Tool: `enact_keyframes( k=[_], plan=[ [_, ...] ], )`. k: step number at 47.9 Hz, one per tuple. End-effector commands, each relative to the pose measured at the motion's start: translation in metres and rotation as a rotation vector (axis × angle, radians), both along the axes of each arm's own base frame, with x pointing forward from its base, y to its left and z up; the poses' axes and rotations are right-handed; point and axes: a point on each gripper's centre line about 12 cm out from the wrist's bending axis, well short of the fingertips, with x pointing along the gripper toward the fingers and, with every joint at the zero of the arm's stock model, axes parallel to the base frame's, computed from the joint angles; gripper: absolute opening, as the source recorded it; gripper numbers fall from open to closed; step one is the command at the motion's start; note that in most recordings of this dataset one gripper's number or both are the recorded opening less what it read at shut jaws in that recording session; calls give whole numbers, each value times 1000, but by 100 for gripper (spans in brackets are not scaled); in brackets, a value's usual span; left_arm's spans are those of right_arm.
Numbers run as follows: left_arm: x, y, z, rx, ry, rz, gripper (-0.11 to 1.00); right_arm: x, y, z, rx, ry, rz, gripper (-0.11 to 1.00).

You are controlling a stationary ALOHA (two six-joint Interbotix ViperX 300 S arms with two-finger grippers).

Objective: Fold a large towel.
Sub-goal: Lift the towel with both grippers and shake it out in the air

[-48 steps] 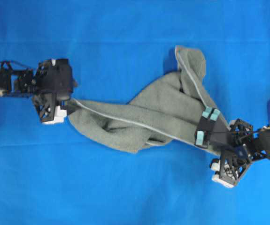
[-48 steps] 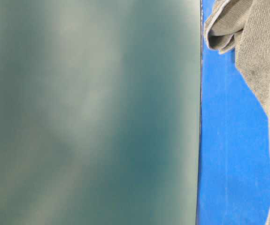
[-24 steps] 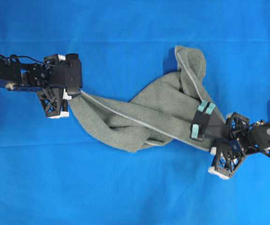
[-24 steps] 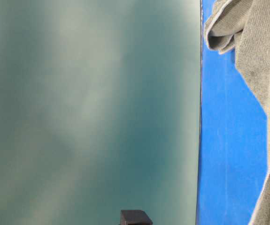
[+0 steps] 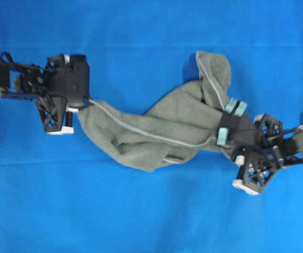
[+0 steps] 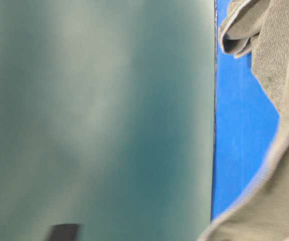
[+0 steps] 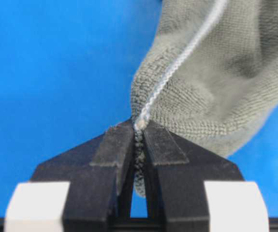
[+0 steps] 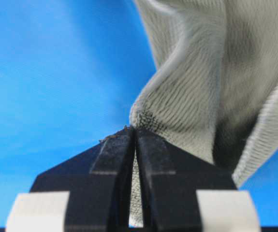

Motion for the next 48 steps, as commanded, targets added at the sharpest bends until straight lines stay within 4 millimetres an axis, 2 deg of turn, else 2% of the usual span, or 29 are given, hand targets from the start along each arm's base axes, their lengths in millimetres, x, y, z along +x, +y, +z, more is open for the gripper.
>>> enact_keyframes(
  k=[1,9,13,19,26,32,38,42,48],
  plan=[
    [3,-3,34,2,-54,-9,1,3,-1,43,-17,-95,16,2],
    [-2,-4,83,6,-110,-12,1,-6,-11,104,-82,-199,20,2],
    [-5,-7,113,9,-156,-19,1,-12,-17,127,-114,-241,15,2],
    [-8,-10,138,14,-205,-30,1,-19,-27,145,-174,-293,11,2],
    [-6,-7,147,22,-227,-24,1,-21,-43,158,-280,-344,-1,2],
    [-8,9,162,39,-249,27,1,-26,-69,175,-405,-369,-71,2],
    [-12,35,191,76,-287,104,1,-36,-103,196,-529,-368,-190,2],
    [-15,51,215,137,-312,118,1,-46,-128,213,-618,-366,-283,2],
    [-21,75,261,192,-401,201,1,-63,-160,245,-756,-390,-406,2]
  ],
)
